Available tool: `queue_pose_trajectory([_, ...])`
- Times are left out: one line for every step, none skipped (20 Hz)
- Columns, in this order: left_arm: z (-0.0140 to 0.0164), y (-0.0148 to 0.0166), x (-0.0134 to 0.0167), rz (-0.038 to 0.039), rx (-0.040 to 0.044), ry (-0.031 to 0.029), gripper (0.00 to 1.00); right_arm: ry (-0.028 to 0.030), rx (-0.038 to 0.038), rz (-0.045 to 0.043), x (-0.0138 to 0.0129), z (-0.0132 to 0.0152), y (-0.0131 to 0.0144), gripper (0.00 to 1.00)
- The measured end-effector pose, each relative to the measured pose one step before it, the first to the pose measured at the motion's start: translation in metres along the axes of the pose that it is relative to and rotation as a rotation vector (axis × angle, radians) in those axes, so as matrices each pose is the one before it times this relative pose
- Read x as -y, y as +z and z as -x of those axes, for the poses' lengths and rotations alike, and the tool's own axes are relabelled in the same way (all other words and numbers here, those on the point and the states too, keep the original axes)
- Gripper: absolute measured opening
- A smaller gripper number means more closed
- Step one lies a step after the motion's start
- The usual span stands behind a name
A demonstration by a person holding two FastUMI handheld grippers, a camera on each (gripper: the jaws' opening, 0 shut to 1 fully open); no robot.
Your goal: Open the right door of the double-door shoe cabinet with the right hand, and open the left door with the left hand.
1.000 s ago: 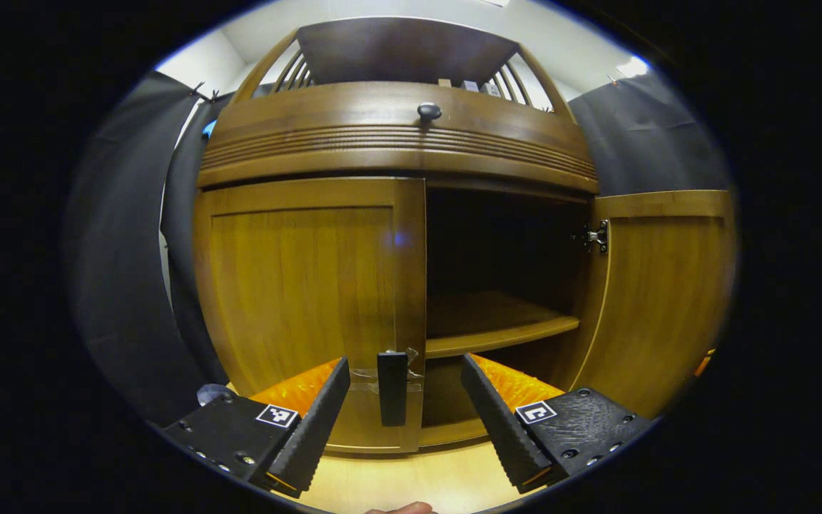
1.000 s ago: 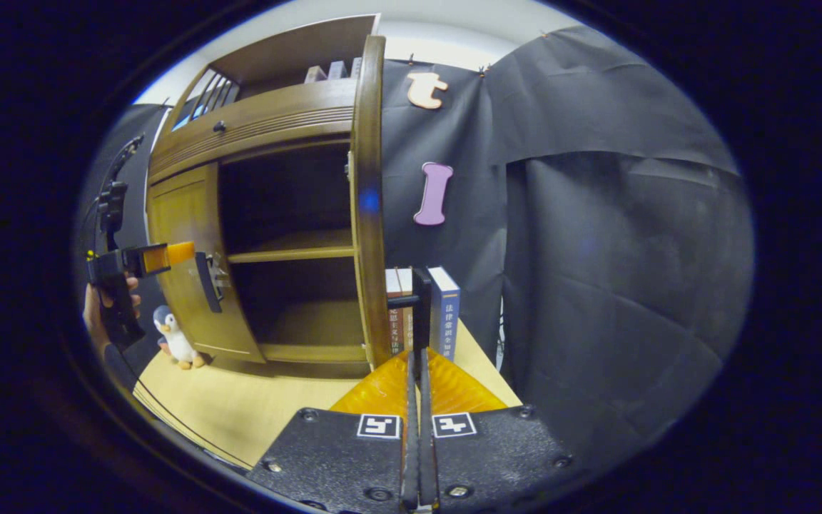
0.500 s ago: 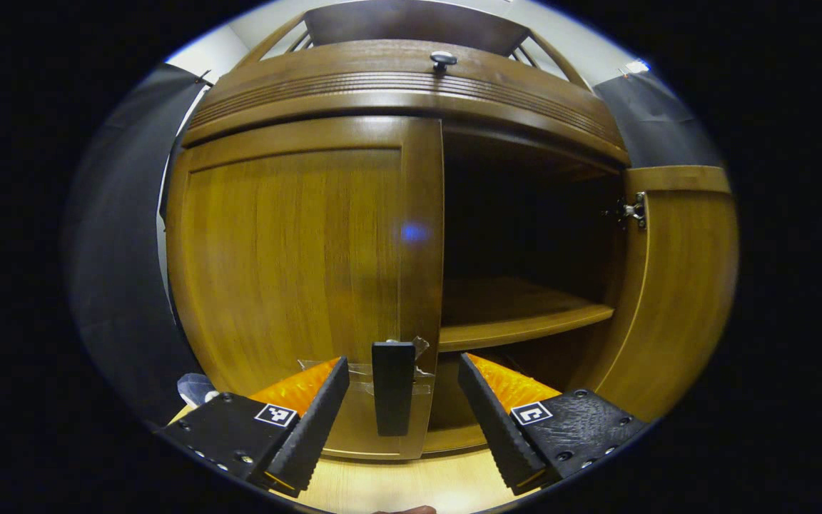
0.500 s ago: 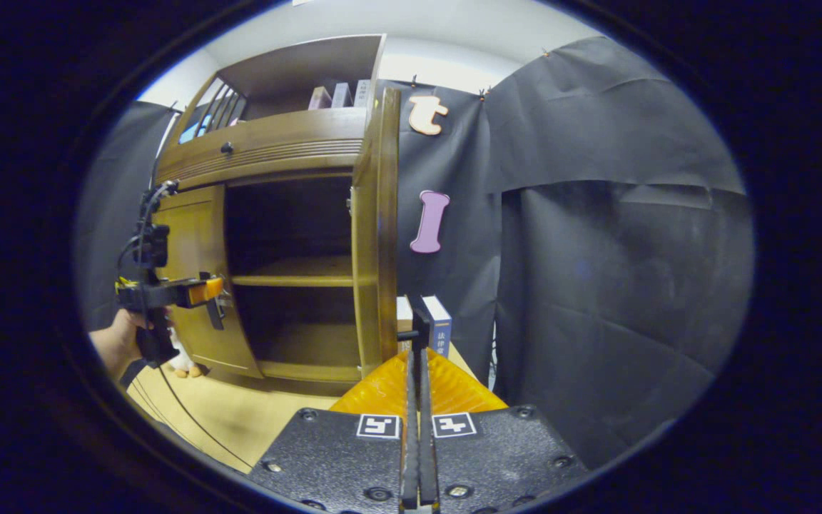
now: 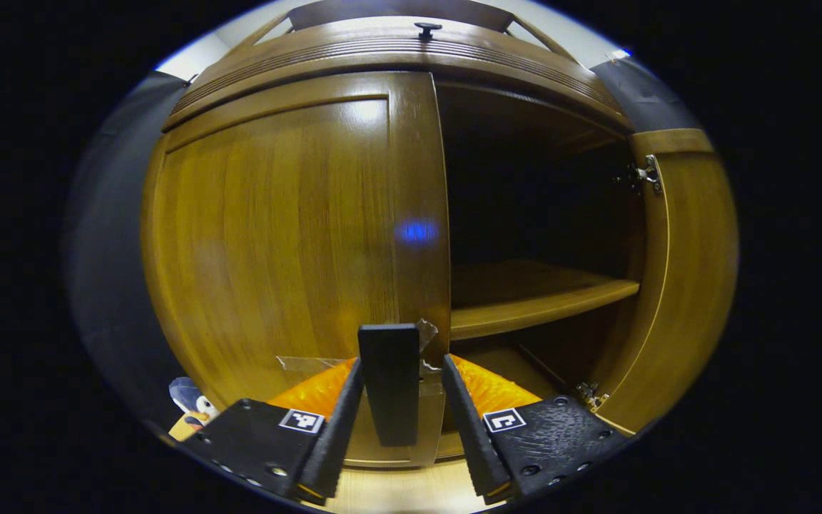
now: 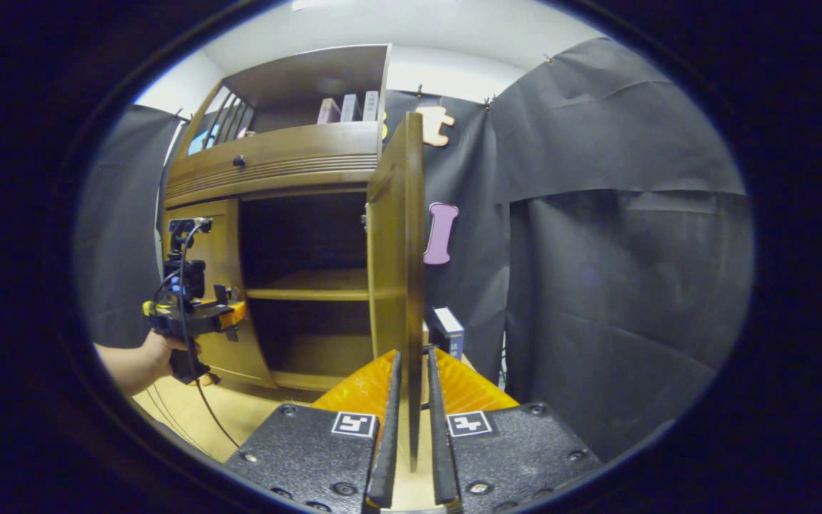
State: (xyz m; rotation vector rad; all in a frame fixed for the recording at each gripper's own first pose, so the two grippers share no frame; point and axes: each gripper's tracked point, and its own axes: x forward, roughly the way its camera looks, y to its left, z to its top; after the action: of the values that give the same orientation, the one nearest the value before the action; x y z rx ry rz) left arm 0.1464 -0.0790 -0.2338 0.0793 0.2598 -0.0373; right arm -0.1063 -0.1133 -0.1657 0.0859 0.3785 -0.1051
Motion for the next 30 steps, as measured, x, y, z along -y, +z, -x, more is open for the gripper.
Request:
queue_pose_trajectory([0.00151, 0.00226, -0.00183, -0.00676, 0.00372, -0.00199, 0.56, 0.00401, -0.00551, 0.01691, -0.0053, -0.00002, -0.00362, 0.25])
queue_pose_trajectory([0.00224, -0.00127, -0.00187, -0.00038, 0.00367, 0.00281, 0.56, -0.01373, 0.00697, 0.02357, 0.0, -0.00234, -0.00115, 0.28])
queue_pose_trajectory([0.00085, -0.00051, -0.00105, 0.00127, 0.00303, 0.00276, 0.59, -0.00507, -0.00069, 0.01503, 0.00247, 0.00093, 0.00012, 0.3])
queue_pose_trajectory([-0.00231, -0.00013, 0.00076, 0.00126, 0.0002, -0.00771, 0.56, -0.00091, -0.00076, 0.00383, 0.00264, 0.00002, 0.00168, 0.34])
queue_pose_trajectory([0.00067, -0.00069, -0.00041, -0.00487, -0.00289, 0.00191, 0.42, 0.00045, 0.00373, -0.00588, 0.00107, 0.00026, 0.00303, 0.35])
queue_pose_trajectory([0.00039, -0.0011, -0.00161, 0.00216, -0.0036, -0.00133, 0.42, 0.00183, 0.00684, -0.00908, 0.00078, 0.00092, 0.00384, 0.35])
queue_pose_trajectory([-0.00005, 0.00076, -0.00092, -0.00059, -0.00175, -0.00043, 0.37, 0.00066, 0.00977, -0.00982, 0.00075, -0.00005, 0.00357, 0.35])
queue_pose_trajectory([0.00039, -0.00056, -0.00085, 0.00222, -0.00006, 0.00122, 0.37, -0.00086, 0.00989, -0.00623, 0.00111, 0.00001, 0.00373, 0.35])
queue_pose_trajectory([0.00162, -0.00035, 0.00008, 0.00859, -0.00061, -0.00124, 0.36, 0.00168, 0.00874, -0.00221, -0.00178, -0.00074, 0.00149, 0.35])
queue_pose_trajectory([-0.00078, 0.00074, -0.0004, -0.00259, -0.00412, -0.00277, 0.28, -0.00312, 0.00595, 0.00503, -0.00128, -0.00053, 0.00132, 0.35])
queue_pose_trajectory([0.00025, -0.00014, -0.00016, -0.00383, -0.00497, -0.0004, 0.29, -0.01826, 0.00618, 0.02262, 0.00038, -0.00099, -0.00051, 0.35])
queue_pose_trajectory([0.00075, -0.00084, -0.00015, -0.00153, -0.00382, 0.00009, 0.29, -0.024, 0.01003, 0.03577, 0.00048, -0.00018, -0.00057, 0.35])
queue_pose_trajectory([0.00102, 0.0004, 0.00069, -0.00084, -0.00004, -0.00163, 0.29, -0.00293, 0.01115, 0.02767, -0.0036, 0.00258, 0.00301, 0.39])
queue_pose_trajectory([0.0011, -0.00051, -0.00003, 0.00126, -0.00275, -0.00333, 0.29, 0.00482, 0.01148, 0.01096, -0.0018, 0.00151, 0.00287, 0.35])
queue_pose_trajectory([0.00172, 0.00002, 0.00003, 0.00257, -0.00059, -0.00479, 0.29, 0.01701, 0.00757, 0.00026, -0.00492, 0.00304, 0.00301, 0.35])
queue_pose_trajectory([0.00136, -0.00006, 0.00018, 0.00196, -0.00074, -0.00431, 0.29, 0.01231, -0.00001, -0.00359, -0.00657, -0.00035, 0.00036, 0.35])
queue_pose_trajectory([0.00235, -0.00007, -0.00017, -0.00053, 0.00078, -0.00324, 0.28, 0.01054, 0.0055, 0.00053, -0.00739, -0.00394, 0.00152, 0.35])
queue_pose_trajectory([0.00345, -0.00053, 0.00004, -0.00435, -0.00088, -0.0021, 0.29, 0.00989, 0.00607, 0.00426, -0.00509, -0.00244, 0.00296, 0.4])
queue_pose_trajectory([0.00388, -0.00083, 0.00036, -0.00526, 0.00077, -0.0003, 0.28, 0.00717, 0.00392, 0.00563, -0.00353, -0.00289, 0.00108, 0.4])
queue_pose_trajectory([0.00562, -0.00114, -0.00053, -0.00569, 0.00219, -0.0004, 0.28, 0.00765, 0.0023, 0.00631, -0.00429, -0.00215, 0.00181, 0.36])
queue_pose_trajectory([0.00555, -0.00122, -0.00004, -0.00694, 0.00403, -0.00112, 0.29, 0.00472, -0.00736, 0.0099, -0.00372, -0.00267, -0.00236, 0.43])
queue_pose_trajectory([0.00475, -0.00036, -0.00084, -0.0107, 0.00406, -0.00152, 0.29, 0.00881, -0.01091, 0.01102, -0.00599, -0.00302, -0.00283, 0.41])
queue_pose_trajectory([0.00414, -0.00015, -0.00068, -0.00645, 0.00243, -0.00191, 0.29, 0.02171, -0.00055, 0.00488, -0.00836, -0.0003, 0.00039, 0.51])
queue_pose_trajectory([0.00479, -0.001, -0.00144, -0.00185, 0.00004, -0.00238, 0.29, 0.02279, 0.00232, 0.00016, -0.00826, -0.00268, 0.0019, 0.61])
queue_pose_trajectory([0.00519, -0.00163, -0.00065, 0.00479, -0.00241, -0.00204, 0.29, 0.02298, 0.00081, -0.00085, -0.00848, -0.006, 0.00085, 0.58])
queue_pose_trajectory([0.00482, -0.00016, -0.00025, 0.0061, -0.00306, -0.00104, 0.28, 0.02335, 0.00156, 0.00026, -0.00843, -0.00372, 0.00057, 0.63])
queue_pose_trajectory([0.00505, -0.00071, -0.00029, 0.00199, 0.0002, -0.00065, 0.28, 0.02207, 0.0049, 0.00077, -0.00804, -0.00078, 0.00021, 0.63])
queue_pose_trajectory([0.00446, -0.00014, -0.00128, -0.0019, 0.00122, 0.00138, 0.28, 0.01817, 0.00558, 0.00147, -0.00576, -0.00126, 0.00171, 0.7])
queue_pose_trajectory([0.00471, -0.00098, -0.00176, -0.0057, -0.0008, 0.00401, 0.28, 0.01413, 0.00441, 0.00256, -0.00338, -0.00241, 0.00166, 0.64])
queue_pose_trajectory([0.0042, -0.00085, -0.0005, -0.00226, -0.00069, 0.00577, 0.29, 0.01377, 0.00651, -0.00189, -0.00291, -0.0014, 0.00234, 0.7])
